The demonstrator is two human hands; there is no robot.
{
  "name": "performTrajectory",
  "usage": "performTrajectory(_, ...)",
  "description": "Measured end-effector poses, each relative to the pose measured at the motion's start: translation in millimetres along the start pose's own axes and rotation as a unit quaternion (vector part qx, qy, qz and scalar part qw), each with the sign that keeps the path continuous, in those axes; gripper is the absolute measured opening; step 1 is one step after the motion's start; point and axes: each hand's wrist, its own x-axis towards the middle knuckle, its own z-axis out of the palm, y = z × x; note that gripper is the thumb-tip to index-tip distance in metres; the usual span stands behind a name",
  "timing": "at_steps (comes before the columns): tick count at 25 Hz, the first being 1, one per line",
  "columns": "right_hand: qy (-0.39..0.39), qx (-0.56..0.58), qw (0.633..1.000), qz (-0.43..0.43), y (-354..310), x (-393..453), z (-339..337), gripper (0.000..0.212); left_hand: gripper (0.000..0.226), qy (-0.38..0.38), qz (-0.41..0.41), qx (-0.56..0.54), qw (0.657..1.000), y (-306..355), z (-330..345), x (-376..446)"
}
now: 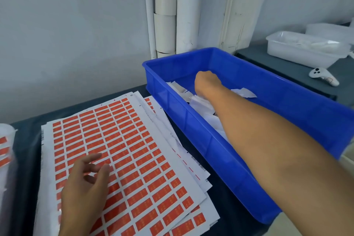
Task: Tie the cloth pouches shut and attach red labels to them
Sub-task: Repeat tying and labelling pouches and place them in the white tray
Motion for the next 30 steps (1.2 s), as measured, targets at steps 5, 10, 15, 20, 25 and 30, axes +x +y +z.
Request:
performTrajectory(5, 0.026, -0.005, 0.999, -0.027, -12, -3, -39, 0.021, 0.03, 0.014, -0.007, 0.004, 1.0, 2, 0, 0)
performTrajectory(10, 0.11, 0.098, 0.965, -0.216, -51, -26, -104, 0.028, 0.033, 0.022, 0.009, 0.006, 1.0, 11, 2, -6)
performTrajectory(15, 0.039, 0.21, 0.894, -0.395, -126, -92, -136, 0.026, 0.031, 0.062, 0.044, -0.076, 0.994, 22, -11, -17)
performTrajectory(20, -0.224, 0.194, 0.825, -0.481, -182, -160, -72, 0.024, 0.056, 0.098, 0.102, -0.195, 0.97, 20, -32, -18)
performTrajectory(25, -0.264, 0.233, 0.799, -0.488, -187, -181, 6, 0.025, 0.064, 0.043, 0.099, -0.141, 0.984, 10, -32, -8)
performTrajectory(30, -0.19, 0.36, 0.82, -0.403, -164, -182, 42, 0.015, 0.063, 0.075, 0.034, -0.108, 0.991, 2, -29, -2)
